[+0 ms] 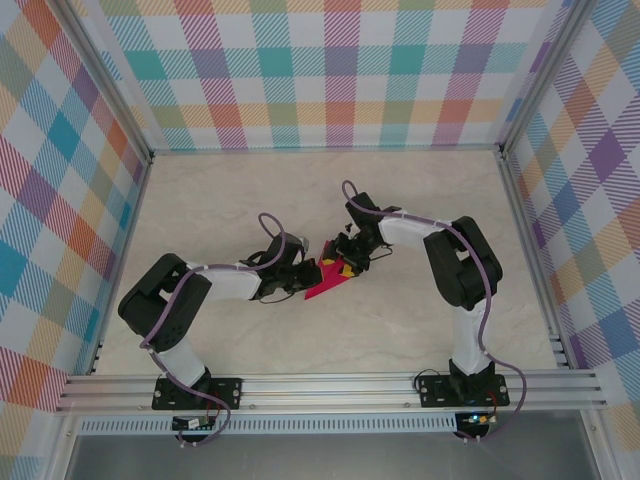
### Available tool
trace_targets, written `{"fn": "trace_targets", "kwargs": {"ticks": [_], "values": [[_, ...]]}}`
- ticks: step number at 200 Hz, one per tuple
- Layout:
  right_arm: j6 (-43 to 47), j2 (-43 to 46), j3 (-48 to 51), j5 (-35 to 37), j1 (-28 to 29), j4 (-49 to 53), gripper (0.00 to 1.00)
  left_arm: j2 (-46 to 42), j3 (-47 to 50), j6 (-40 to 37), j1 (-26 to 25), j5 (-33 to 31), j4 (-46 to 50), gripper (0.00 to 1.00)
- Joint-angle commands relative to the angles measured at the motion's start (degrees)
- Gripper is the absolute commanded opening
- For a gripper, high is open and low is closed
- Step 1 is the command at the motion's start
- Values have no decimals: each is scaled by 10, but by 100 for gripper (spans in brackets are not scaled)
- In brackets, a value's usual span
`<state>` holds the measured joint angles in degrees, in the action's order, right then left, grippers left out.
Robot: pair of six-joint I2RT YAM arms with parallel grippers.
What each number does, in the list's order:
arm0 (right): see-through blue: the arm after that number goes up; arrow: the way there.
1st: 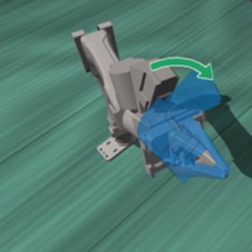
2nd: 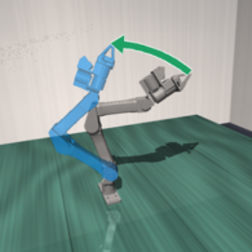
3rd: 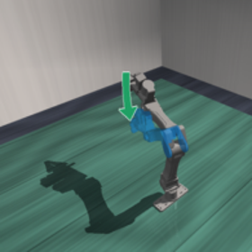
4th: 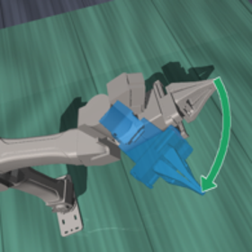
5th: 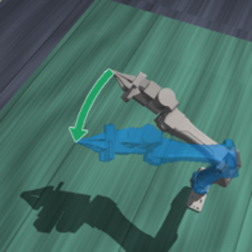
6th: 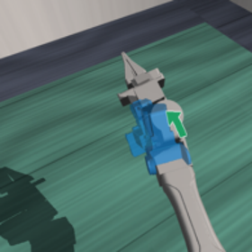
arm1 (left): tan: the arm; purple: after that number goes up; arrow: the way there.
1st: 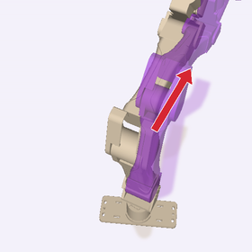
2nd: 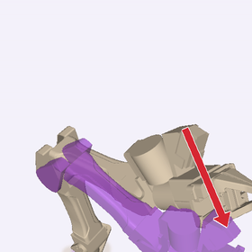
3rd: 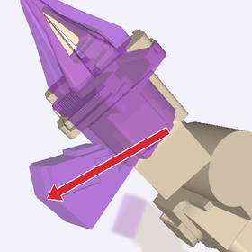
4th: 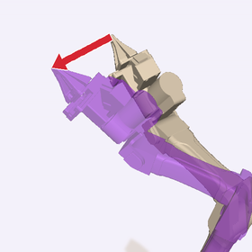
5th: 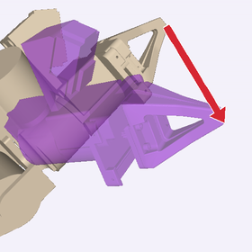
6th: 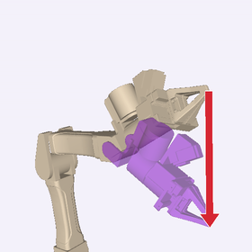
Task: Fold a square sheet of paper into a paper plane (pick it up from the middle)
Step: Fourth fold the wing at the center of the table.
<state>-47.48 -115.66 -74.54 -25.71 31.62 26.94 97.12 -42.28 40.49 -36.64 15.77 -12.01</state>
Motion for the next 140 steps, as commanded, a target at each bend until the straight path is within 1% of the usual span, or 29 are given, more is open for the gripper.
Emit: {"fn": "trace_targets", "kwargs": {"ticks": [1, 11, 46, 59, 72, 94, 117, 140], "values": [[27, -25, 25, 59, 3, 7, 50, 10, -14, -5, 4, -7, 24, 5], [27, -30, 21, 64, 4, 15, 47, 10, -14, -5, 4, -6, 24, 5], [18, -53, -1, 87, 3, 53, 46, -2, -13, 1, 6, 10, 16, 6], [15, -61, -11, 93, 3, 69, 46, -14, -8, 15, 12, 22, 5, 10], [13, -66, -13, 100, 3, 77, 45, -32, -3, 36, 20, 30, -2, 16], [11, -72, -18, 109, 3, 87, 45, -63, 4, 59, 28, 17, -1, 20], [10, -80, -24, 112, 3, 95, 44, -76, 5, 61, 30, 5, 6, 20], [10, -84, -28, 114, 3, 100, 44, -73, 4, 60, 30, 10, 0, 20]]}}
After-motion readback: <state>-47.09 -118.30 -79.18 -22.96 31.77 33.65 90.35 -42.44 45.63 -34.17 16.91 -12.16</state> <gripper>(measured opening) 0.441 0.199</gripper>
